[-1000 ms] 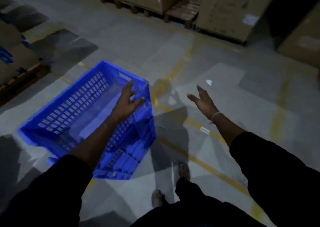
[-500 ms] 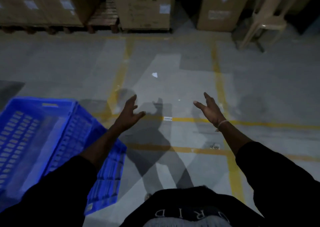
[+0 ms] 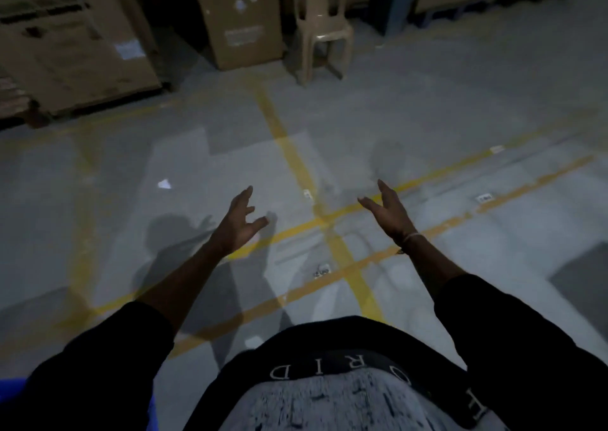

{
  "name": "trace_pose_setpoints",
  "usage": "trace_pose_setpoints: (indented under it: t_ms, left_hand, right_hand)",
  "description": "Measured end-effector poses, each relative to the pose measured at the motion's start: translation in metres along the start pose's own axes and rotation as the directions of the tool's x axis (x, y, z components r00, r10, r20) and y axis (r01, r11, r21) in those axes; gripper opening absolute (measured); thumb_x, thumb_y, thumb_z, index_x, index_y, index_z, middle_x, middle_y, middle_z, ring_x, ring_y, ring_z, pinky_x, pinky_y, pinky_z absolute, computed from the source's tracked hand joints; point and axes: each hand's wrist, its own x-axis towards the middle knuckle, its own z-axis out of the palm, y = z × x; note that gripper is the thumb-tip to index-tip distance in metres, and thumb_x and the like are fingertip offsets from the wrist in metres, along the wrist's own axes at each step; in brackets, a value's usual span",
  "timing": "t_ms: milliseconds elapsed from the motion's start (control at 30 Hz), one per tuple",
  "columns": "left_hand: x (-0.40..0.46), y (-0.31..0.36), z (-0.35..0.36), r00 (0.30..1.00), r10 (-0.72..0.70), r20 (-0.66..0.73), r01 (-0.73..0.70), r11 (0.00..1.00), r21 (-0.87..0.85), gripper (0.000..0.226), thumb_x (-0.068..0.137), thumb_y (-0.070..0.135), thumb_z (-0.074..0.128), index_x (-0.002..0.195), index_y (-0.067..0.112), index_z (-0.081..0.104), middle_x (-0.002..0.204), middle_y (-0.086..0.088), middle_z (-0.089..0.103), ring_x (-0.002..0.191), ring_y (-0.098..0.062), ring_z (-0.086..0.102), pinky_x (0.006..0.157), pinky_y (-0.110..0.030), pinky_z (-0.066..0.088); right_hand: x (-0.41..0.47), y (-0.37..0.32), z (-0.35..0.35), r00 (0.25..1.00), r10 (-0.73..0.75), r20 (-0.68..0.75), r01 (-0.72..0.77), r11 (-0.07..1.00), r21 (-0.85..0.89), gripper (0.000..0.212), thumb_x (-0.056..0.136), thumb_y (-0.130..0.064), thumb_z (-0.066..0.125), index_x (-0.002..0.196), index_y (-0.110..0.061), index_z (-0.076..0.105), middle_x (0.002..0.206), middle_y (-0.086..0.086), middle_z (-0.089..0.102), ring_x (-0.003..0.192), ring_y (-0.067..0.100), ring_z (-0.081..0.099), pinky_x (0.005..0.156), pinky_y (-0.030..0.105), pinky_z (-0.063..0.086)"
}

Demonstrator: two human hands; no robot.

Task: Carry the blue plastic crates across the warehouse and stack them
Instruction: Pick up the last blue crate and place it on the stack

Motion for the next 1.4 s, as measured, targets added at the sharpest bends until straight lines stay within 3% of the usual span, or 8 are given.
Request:
trace_pose_setpoints:
  t_ms: [333, 500, 700, 767, 833, 933, 1133, 1400]
  left_hand:
    - [0.138, 0.107, 0.136, 0.939, 0.080, 0.336, -0.091, 0.996, 0.015, 0.090, 0.090, 0.033, 0.075, 0.160, 0.033, 0.018, 0.164, 0.004, 0.017, 0.140, -0.016, 0.044, 0.101, -0.040, 0.053]
    - [0.232, 0.152, 0.207, 0.885, 0.131, 0.447, -0.159, 0.987, 0.026, 0.088, 0.092, 0.030, 0.073, 0.161, 0.028, 0.017, 0.165, 0.003, 0.016, 0.142, -0.017, 0.041, 0.095, -0.033, 0.052]
    - [0.360, 0.207, 0.307, 0.811, 0.186, 0.555, -0.240, 0.970, 0.026, 0.088, 0.091, 0.028, 0.074, 0.160, 0.023, 0.021, 0.163, 0.001, 0.018, 0.140, -0.019, 0.045, 0.103, -0.041, 0.052]
    - [0.374, 0.220, 0.321, 0.777, 0.190, 0.600, -0.250, 0.968, 0.016, 0.089, 0.091, 0.030, 0.075, 0.161, 0.022, 0.020, 0.163, 0.000, 0.018, 0.139, -0.020, 0.045, 0.103, -0.043, 0.053]
    - [0.460, 0.286, 0.389, 0.657, 0.233, 0.717, -0.364, 0.931, 0.031, 0.089, 0.091, 0.028, 0.074, 0.161, 0.021, 0.020, 0.164, -0.001, 0.016, 0.139, -0.022, 0.045, 0.102, -0.041, 0.054]
    - [0.478, 0.311, 0.399, 0.618, 0.253, 0.745, -0.404, 0.915, 0.024, 0.089, 0.091, 0.031, 0.074, 0.161, 0.022, 0.019, 0.165, -0.002, 0.015, 0.140, -0.022, 0.045, 0.101, -0.037, 0.052]
    - [0.554, 0.374, 0.493, 0.516, 0.248, 0.820, -0.458, 0.889, 0.020, 0.098, 0.081, 0.055, 0.071, 0.160, 0.025, 0.022, 0.163, 0.001, 0.020, 0.138, -0.018, 0.048, 0.104, -0.041, 0.053]
    - [0.639, 0.460, 0.670, 0.469, 0.249, 0.847, -0.499, 0.866, 0.021, 0.091, 0.087, 0.049, 0.072, 0.160, 0.027, 0.022, 0.163, -0.001, 0.022, 0.137, -0.017, 0.049, 0.108, -0.044, 0.049]
  right_hand:
    - [0.025, 0.073, -0.150, 0.944, 0.222, -0.246, -0.196, 0.972, 0.128, 0.090, 0.084, -0.060, 0.065, 0.156, -0.027, 0.020, 0.163, -0.002, 0.015, 0.147, 0.021, 0.023, 0.115, 0.037, 0.025]
    - [0.061, 0.101, -0.206, 0.878, 0.312, -0.363, -0.265, 0.948, 0.175, 0.088, 0.085, -0.058, 0.065, 0.155, -0.027, 0.022, 0.161, -0.004, 0.020, 0.144, 0.020, 0.029, 0.109, 0.032, 0.027]
    - [0.132, 0.125, -0.279, 0.791, 0.381, -0.480, -0.297, 0.923, 0.244, 0.091, 0.084, -0.059, 0.065, 0.156, -0.025, 0.020, 0.162, -0.002, 0.019, 0.145, 0.020, 0.028, 0.107, 0.028, 0.026]
    - [0.136, 0.125, -0.287, 0.794, 0.385, -0.470, -0.301, 0.921, 0.246, 0.092, 0.084, -0.060, 0.065, 0.156, -0.025, 0.020, 0.162, -0.003, 0.020, 0.145, 0.019, 0.027, 0.109, 0.030, 0.026]
    - [0.184, 0.136, -0.348, 0.670, 0.465, -0.579, -0.332, 0.885, 0.327, 0.092, 0.083, -0.061, 0.065, 0.155, -0.026, 0.021, 0.161, -0.004, 0.020, 0.145, 0.018, 0.027, 0.110, 0.031, 0.027]
    - [0.191, 0.134, -0.361, 0.667, 0.457, -0.588, -0.303, 0.888, 0.346, 0.092, 0.083, -0.061, 0.065, 0.155, -0.026, 0.021, 0.161, -0.005, 0.021, 0.144, 0.019, 0.029, 0.111, 0.032, 0.029]
    - [0.221, 0.172, -0.434, 0.522, 0.556, -0.647, -0.322, 0.831, 0.454, 0.088, 0.085, -0.060, 0.064, 0.155, -0.026, 0.022, 0.161, -0.007, 0.021, 0.147, 0.014, 0.023, 0.109, 0.028, 0.024]
    - [0.277, 0.256, -0.593, 0.438, 0.568, -0.697, -0.312, 0.823, 0.475, 0.088, 0.085, -0.058, 0.064, 0.155, -0.022, 0.024, 0.161, -0.004, 0.021, 0.146, 0.017, 0.026, 0.111, 0.031, 0.025]
